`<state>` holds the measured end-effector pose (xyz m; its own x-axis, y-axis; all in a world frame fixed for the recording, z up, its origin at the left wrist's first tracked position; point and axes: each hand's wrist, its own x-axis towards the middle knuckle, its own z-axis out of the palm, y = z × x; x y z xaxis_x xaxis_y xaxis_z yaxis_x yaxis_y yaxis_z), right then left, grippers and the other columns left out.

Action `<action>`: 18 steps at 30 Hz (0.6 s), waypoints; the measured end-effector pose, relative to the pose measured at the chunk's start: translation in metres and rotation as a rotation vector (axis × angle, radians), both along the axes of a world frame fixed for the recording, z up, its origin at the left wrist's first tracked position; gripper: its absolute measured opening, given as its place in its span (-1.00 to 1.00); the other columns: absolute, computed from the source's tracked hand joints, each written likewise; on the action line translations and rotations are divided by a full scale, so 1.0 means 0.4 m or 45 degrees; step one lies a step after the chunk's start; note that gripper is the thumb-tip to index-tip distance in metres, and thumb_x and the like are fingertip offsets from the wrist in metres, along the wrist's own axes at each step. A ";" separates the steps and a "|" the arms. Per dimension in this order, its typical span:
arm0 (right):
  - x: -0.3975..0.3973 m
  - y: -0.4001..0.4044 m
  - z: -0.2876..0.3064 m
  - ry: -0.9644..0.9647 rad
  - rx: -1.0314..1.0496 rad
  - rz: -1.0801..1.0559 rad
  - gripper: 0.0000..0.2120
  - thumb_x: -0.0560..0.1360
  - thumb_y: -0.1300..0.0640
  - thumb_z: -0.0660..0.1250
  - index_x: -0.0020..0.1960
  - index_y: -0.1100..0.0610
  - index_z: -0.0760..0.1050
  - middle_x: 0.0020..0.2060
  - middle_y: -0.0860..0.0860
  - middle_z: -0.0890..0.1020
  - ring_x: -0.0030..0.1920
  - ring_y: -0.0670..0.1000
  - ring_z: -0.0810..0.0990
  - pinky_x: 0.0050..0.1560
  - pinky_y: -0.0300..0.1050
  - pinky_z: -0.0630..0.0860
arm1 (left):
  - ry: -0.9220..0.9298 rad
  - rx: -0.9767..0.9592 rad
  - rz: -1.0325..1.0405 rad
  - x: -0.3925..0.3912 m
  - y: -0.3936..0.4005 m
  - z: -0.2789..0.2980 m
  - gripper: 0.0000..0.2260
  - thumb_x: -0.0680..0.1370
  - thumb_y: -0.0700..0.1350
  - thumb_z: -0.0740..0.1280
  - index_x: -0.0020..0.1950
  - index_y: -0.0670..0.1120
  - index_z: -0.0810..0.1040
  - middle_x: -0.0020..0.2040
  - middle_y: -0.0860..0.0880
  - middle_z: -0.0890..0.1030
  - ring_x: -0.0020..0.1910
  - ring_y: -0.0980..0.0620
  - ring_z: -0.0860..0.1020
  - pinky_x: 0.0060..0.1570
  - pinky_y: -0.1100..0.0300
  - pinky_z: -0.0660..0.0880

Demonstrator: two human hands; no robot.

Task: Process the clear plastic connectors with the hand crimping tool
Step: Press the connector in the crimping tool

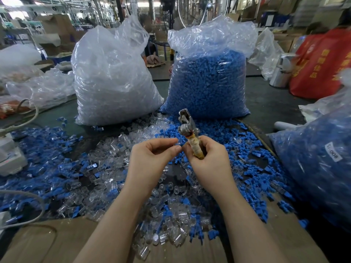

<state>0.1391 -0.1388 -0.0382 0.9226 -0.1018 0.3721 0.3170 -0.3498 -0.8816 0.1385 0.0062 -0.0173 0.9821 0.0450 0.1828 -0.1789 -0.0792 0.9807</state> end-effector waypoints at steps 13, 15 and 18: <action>-0.006 -0.006 0.007 0.088 0.060 0.085 -0.82 0.55 0.03 0.37 -0.18 0.07 0.52 -0.47 -0.14 0.48 -0.47 -0.15 0.35 -0.45 -0.25 0.32 | -0.033 -0.036 0.031 0.002 -0.002 -0.010 -0.84 0.49 -0.23 0.46 0.03 -0.04 0.69 -0.12 0.02 0.73 -0.10 0.09 0.70 -0.06 0.28 0.61; -0.006 -0.011 0.010 0.119 0.035 0.099 -0.87 0.55 0.04 0.38 -0.14 0.06 0.54 -0.42 -0.09 0.54 -0.43 -0.06 0.43 -0.38 -0.13 0.43 | -0.009 -0.142 0.018 0.006 0.001 -0.010 -0.85 0.51 -0.23 0.43 0.04 -0.06 0.68 -0.12 -0.02 0.73 -0.09 0.05 0.70 -0.08 0.28 0.60; -0.004 -0.018 0.010 0.197 -0.024 0.119 -0.92 0.52 0.06 0.40 -0.10 0.05 0.54 -0.28 0.01 0.62 -0.20 0.15 0.58 -0.14 0.16 0.55 | -0.018 -0.268 0.007 0.011 0.006 -0.011 -0.84 0.53 -0.25 0.40 0.07 -0.07 0.66 -0.09 -0.06 0.73 -0.06 0.01 0.70 -0.06 0.28 0.59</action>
<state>0.1376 -0.1459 -0.0341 0.9741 -0.0070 0.2260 0.2101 -0.3419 -0.9159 0.1431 0.0087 -0.0216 0.9792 0.0889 0.1825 -0.1928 0.1259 0.9731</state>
